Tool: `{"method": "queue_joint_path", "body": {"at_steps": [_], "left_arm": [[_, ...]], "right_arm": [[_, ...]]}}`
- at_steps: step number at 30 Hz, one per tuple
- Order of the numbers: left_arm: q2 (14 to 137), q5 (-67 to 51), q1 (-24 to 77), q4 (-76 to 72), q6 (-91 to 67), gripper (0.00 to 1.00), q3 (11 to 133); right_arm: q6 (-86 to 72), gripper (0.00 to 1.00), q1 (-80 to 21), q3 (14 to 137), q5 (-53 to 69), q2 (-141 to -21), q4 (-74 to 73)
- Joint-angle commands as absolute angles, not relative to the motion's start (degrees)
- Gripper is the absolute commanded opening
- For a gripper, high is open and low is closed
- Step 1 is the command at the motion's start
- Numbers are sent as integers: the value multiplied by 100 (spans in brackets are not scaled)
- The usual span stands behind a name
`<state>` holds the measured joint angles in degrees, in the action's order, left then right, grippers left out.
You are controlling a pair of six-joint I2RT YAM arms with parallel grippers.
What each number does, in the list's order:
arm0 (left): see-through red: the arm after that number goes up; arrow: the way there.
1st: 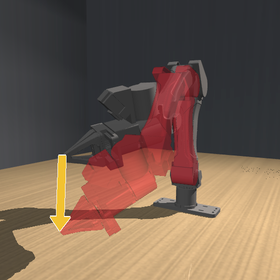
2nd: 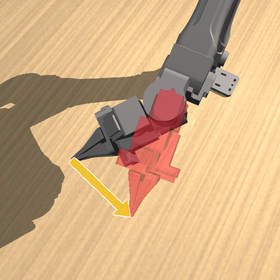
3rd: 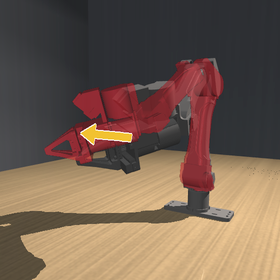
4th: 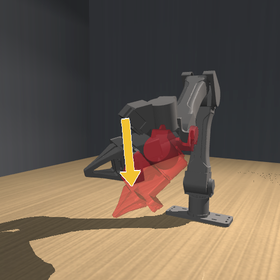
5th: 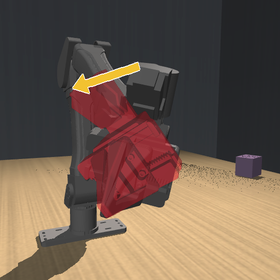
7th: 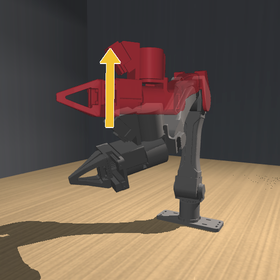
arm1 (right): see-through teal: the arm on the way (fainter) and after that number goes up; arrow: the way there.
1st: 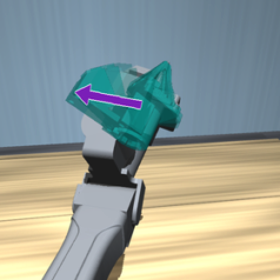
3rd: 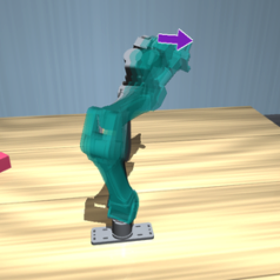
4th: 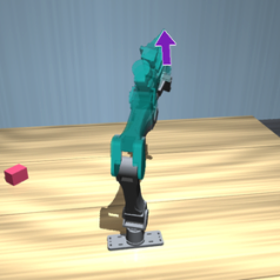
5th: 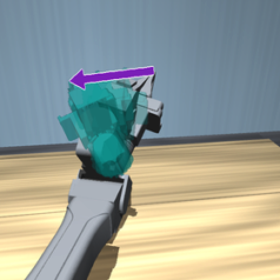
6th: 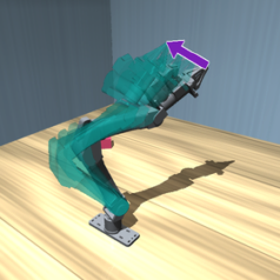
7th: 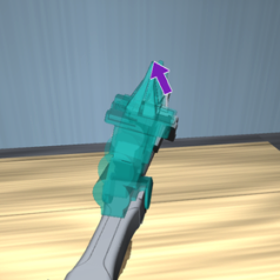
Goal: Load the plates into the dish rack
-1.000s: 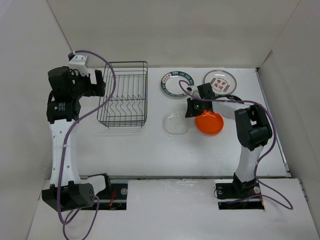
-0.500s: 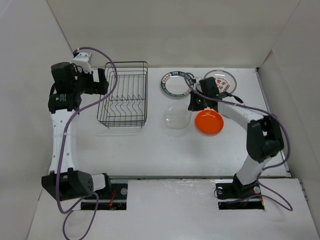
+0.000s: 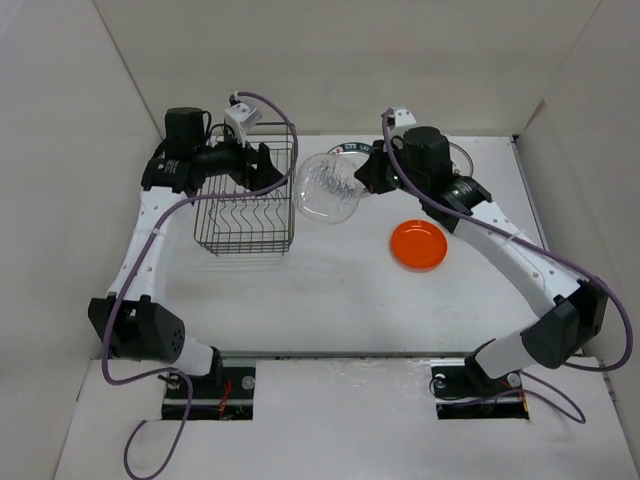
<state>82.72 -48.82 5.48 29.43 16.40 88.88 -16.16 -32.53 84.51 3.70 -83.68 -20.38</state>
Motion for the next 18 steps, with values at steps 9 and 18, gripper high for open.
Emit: {"method": "queue_joint_path", "body": {"at_steps": [9, 18], "left_arm": [[8666, -6117, 729, 2821, 1573, 90, 9132], [8789, -6240, 729, 2936, 1626, 46, 9132]], "right_arm": [[-1978, 0, -3410, 8147, 966, -8253, -748], [-1978, 0, -3568, 8095, 1169, -8323, -387]]}}
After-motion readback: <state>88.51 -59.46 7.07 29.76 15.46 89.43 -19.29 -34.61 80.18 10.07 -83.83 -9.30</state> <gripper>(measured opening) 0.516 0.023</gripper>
